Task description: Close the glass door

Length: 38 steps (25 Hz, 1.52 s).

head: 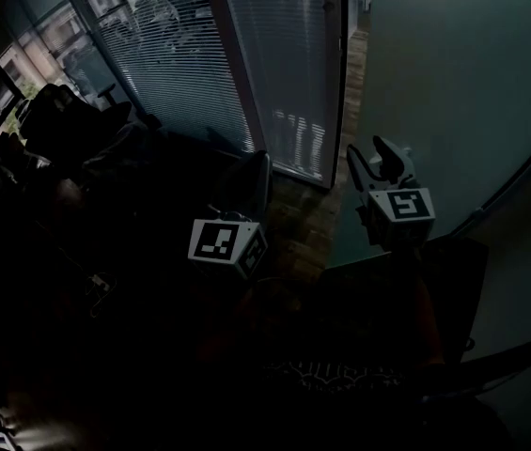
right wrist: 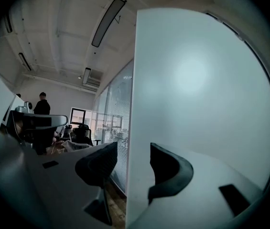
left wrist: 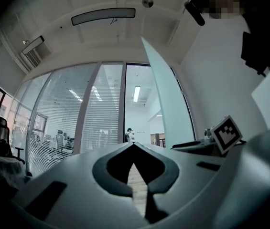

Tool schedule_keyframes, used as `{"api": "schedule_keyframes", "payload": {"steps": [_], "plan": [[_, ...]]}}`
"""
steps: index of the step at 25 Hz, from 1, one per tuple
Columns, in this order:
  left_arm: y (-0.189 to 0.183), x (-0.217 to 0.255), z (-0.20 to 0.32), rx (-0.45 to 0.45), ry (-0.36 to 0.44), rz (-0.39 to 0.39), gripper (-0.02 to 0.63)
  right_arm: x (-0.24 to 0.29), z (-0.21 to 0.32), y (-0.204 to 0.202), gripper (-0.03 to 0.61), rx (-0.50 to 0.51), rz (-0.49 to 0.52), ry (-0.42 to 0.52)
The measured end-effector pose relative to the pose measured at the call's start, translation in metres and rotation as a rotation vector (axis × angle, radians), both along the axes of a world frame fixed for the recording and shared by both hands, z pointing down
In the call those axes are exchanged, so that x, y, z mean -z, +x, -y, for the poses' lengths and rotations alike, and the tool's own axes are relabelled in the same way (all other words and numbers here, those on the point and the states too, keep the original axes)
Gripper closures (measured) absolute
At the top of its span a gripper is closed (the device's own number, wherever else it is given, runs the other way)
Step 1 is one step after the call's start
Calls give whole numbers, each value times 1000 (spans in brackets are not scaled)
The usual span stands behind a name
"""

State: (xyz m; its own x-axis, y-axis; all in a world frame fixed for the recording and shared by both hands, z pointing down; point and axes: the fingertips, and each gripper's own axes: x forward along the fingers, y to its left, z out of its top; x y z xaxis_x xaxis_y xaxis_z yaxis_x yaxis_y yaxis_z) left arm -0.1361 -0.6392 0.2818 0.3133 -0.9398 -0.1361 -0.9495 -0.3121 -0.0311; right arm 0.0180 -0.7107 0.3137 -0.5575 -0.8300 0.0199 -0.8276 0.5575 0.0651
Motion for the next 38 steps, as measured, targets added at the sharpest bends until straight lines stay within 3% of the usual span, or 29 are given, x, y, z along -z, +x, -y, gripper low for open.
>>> {"api": "schedule_keyframes", "payload": {"steps": [6, 11, 15, 19, 38], "plan": [[2, 0, 15, 28, -1, -6, 612, 8, 20, 9, 380, -3, -20, 25], [-18, -2, 58, 49, -6, -10, 612, 10, 83, 12, 380, -32, 18, 3], [-15, -3, 48, 57, -5, -10, 612, 9, 73, 20, 380, -33, 26, 8], [-26, 1, 70, 57, -4, -17, 612, 12, 93, 10, 380, -40, 15, 5], [-22, 7, 163, -100, 20, -10, 612, 9, 137, 5, 380, -139, -29, 32]]}}
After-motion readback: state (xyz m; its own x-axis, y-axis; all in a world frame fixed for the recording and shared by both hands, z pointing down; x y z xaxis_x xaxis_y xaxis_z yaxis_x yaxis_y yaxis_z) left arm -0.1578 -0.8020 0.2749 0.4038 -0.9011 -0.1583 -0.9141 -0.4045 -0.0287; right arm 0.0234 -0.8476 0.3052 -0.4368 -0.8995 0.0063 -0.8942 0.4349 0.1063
